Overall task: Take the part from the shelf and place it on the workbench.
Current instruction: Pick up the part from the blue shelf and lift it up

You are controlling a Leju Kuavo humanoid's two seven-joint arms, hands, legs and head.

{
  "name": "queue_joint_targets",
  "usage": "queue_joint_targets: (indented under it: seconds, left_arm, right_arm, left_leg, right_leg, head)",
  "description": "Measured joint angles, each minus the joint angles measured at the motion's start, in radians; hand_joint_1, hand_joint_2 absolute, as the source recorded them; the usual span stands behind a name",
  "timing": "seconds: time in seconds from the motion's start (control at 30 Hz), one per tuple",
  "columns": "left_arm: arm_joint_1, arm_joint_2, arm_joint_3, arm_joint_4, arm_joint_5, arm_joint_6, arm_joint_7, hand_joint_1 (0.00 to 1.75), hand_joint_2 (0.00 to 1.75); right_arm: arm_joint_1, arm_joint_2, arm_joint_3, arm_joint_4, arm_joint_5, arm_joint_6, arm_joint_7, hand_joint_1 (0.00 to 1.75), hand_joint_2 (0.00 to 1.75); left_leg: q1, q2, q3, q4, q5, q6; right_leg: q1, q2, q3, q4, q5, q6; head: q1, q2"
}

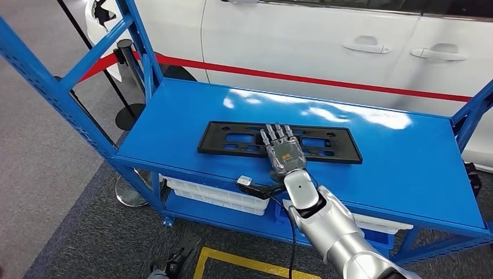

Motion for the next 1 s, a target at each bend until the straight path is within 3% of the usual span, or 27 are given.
queue_joint_targets:
  seconds: [0.07,0.1,0.2,0.23,0.27,0.3,0.37,0.43,0.53,0.6,0.7,0.73,0.77,0.8,0.9,0.93,1.0]
  left_arm:
    - [0.002,0.0,0.001,0.0,-0.003,0.0,-0.001,0.0,0.0]
    - [0.001,0.0,0.001,0.0,-0.005,0.0,-0.002,0.0,0.0]
    - [0.0,-0.003,0.002,0.0,-0.009,-0.003,-0.003,0.0,0.0]
    - [0.0,-0.003,0.002,0.0,-0.01,-0.003,-0.003,0.0,0.0]
    - [0.0,-0.004,0.002,0.0,-0.01,-0.004,-0.003,0.0,0.0]
    - [0.0,-0.004,0.002,0.0,-0.011,-0.004,-0.003,0.0,0.0]
    - [-0.002,-0.006,0.003,0.0,-0.012,-0.005,-0.004,0.0,0.0]
    - [-0.005,-0.007,0.003,0.0,-0.013,-0.007,-0.005,0.0,0.0]
    - [-0.006,-0.007,0.003,0.0,-0.015,-0.007,-0.006,0.0,0.0]
    - [-0.006,-0.007,0.003,0.0,-0.015,-0.007,-0.007,0.0,0.0]
    - [-0.005,-0.007,0.005,0.0,-0.013,-0.007,-0.008,0.0,0.0]
    - [-0.004,-0.007,0.005,0.0,-0.012,-0.007,-0.009,0.0,0.0]
    - [-0.004,-0.007,0.006,0.0,-0.011,-0.007,-0.01,0.0,0.0]
    - [-0.003,-0.007,0.006,0.0,-0.011,-0.006,-0.011,0.0,0.0]
    - [-0.005,-0.006,0.006,0.0,-0.011,-0.005,-0.016,0.0,0.0]
    - [-0.005,-0.006,0.007,0.0,-0.012,-0.005,-0.018,0.0,0.0]
    - [-0.005,-0.006,0.008,0.0,-0.013,-0.004,-0.021,0.0,0.0]
  right_arm:
    - [-0.002,-0.004,-0.001,0.003,0.012,0.011,0.012,0.0,1.75]
    - [-0.005,-0.006,-0.001,0.005,0.018,0.019,0.019,0.0,1.75]
    - [-0.009,-0.017,0.0,0.013,0.029,0.069,0.046,0.0,1.75]
    - [-0.009,-0.022,0.0,0.017,0.03,0.087,0.054,0.0,1.75]
    - [-0.01,-0.027,0.0,0.021,0.03,0.102,0.059,0.02,1.75]
    - [-0.012,-0.03,0.0,0.024,0.03,0.116,0.061,0.04,1.75]
    - [-0.021,-0.035,0.003,0.028,0.03,0.14,0.06,0.87,1.75]
    - [-0.032,-0.037,0.009,0.031,0.03,0.162,0.053,1.7,1.75]
    - [-0.037,-0.042,0.017,0.036,0.03,0.182,0.033,1.75,1.75]
    - [-0.043,-0.043,0.021,0.038,0.03,0.183,0.021,1.75,1.75]
    - [-0.048,-0.043,0.026,0.039,0.03,0.174,0.008,1.75,1.75]
    - [-0.048,-0.044,0.027,0.039,0.03,0.17,0.005,1.75,1.75]
    - [-0.048,-0.044,0.029,0.039,0.03,0.166,0.003,1.75,1.75]
    - [-0.05,-0.045,0.03,0.039,0.03,0.162,0.001,1.75,1.75]
    - [-0.058,-0.046,0.032,0.039,0.03,0.155,-0.005,1.75,1.75]
    - [-0.06,-0.047,0.033,0.039,0.03,0.154,-0.007,1.75,1.75]
    - [-0.064,-0.05,0.033,0.04,0.03,0.152,-0.011,1.75,1.75]
  left_leg:
    - [0.004,0.001,0.003,-0.009,0.005,0.013]
    - [0.006,0.002,0.005,-0.014,0.008,0.019]
    - [0.006,0.002,0.005,-0.016,0.009,0.027]
    - [0.006,0.002,0.006,-0.016,0.009,0.027]
    - [0.006,0.001,0.006,-0.015,0.008,0.027]
    - [0.006,0.0,0.007,-0.014,0.007,0.025]
    - [0.004,-0.001,0.007,-0.008,0.002,0.019]
    - [0.0,-0.001,0.004,-0.001,-0.003,0.01]
    - [0.002,0.0,0.002,0.001,-0.006,-0.005]
    - [0.004,0.001,-0.015,0.039,-0.033,-0.016]
    - [0.006,0.001,-0.098,0.222,-0.121,-0.028]
    - [0.007,0.001,-0.123,0.272,-0.135,-0.029]
    - [0.007,0.001,-0.133,0.289,-0.13,-0.029]
    - [0.006,0.001,-0.122,0.264,-0.107,-0.027]
    - [0.002,0.002,-0.025,0.06,-0.013,-0.01]
    - [-0.001,0.002,-0.004,0.018,-0.001,-0.005]
    - [-0.006,0.001,0.005,-0.004,-0.001,0.004]
  right_leg:
    - [-0.001,-0.001,-0.005,0.013,-0.012,0.011]
    - [-0.001,-0.002,-0.02,0.045,-0.033,0.015]
    - [-0.005,-0.003,-0.113,0.231,-0.12,0.024]
    - [-0.007,-0.004,-0.136,0.273,-0.128,0.025]
    - [-0.008,-0.004,-0.143,0.279,-0.118,0.026]
    - [-0.009,-0.004,-0.129,0.246,-0.089,0.025]
    - [-0.011,-0.004,-0.066,0.111,-0.019,0.022]
    - [-0.009,-0.003,-0.024,0.021,0.011,0.015]
    - [-0.006,-0.002,-0.021,0.005,0.013,0.0]
    - [-0.009,-0.003,-0.018,0.0,0.016,-0.012]
    - [-0.01,-0.004,-0.016,-0.001,0.016,-0.021]
    - [-0.009,-0.004,-0.016,-0.001,0.015,-0.022]
    - [-0.008,-0.004,-0.015,0.0,0.015,-0.022]
    - [-0.007,-0.004,-0.013,0.0,0.014,-0.022]
    - [-0.004,-0.002,-0.008,0.001,0.011,-0.018]
    - [-0.003,-0.002,-0.009,0.001,0.011,-0.014]
    - [-0.002,-0.001,-0.011,-0.001,0.014,-0.004]
  head:
    - [0.0,0.0]
    - [0.0,0.0]
    - [0.0,0.0]
    - [0.0,0.0]
    - [0.0,0.0]
    - [0.0,0.0]
    - [0.0,0.0]
    - [0.0,0.0]
    - [-0.001,0.0]
    - [-0.001,0.0]
    - [-0.002,0.0]
    - [-0.002,0.0]
    - [-0.002,0.0]
    - [-0.002,0.0]
    - [-0.002,0.0]
    - [-0.002,0.0]
    - [-0.002,0.0]
